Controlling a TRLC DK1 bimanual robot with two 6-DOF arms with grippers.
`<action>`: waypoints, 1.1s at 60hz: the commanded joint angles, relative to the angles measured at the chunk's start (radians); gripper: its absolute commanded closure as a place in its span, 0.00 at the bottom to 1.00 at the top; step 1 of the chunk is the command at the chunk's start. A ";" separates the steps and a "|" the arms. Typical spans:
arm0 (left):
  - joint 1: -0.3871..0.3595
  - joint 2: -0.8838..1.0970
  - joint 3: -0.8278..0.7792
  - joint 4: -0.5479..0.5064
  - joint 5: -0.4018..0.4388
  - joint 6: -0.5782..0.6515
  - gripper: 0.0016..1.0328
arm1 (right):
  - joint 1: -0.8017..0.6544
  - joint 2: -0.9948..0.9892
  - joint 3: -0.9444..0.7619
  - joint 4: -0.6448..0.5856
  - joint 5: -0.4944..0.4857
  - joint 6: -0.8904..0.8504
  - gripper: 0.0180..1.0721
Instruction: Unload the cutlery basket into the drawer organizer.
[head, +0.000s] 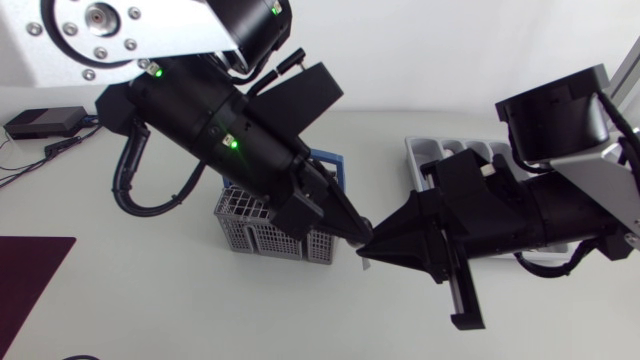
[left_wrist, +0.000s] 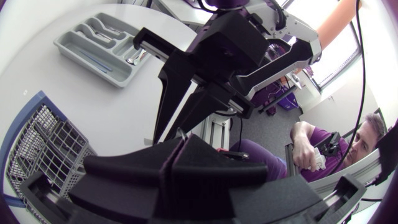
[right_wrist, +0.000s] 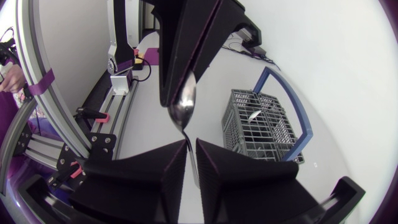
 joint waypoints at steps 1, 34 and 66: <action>-0.003 0.018 0.036 -0.009 0.019 0.003 0.85 | 0.002 0.019 0.011 -0.001 -0.010 -0.013 0.91; 0.172 -0.037 0.032 0.016 0.025 0.000 0.16 | -0.102 -0.009 -0.009 -0.111 0.004 -0.121 0.94; 0.287 -0.037 -0.218 0.200 -0.417 0.007 0.17 | -0.561 0.029 -0.037 -0.258 0.073 -0.580 0.94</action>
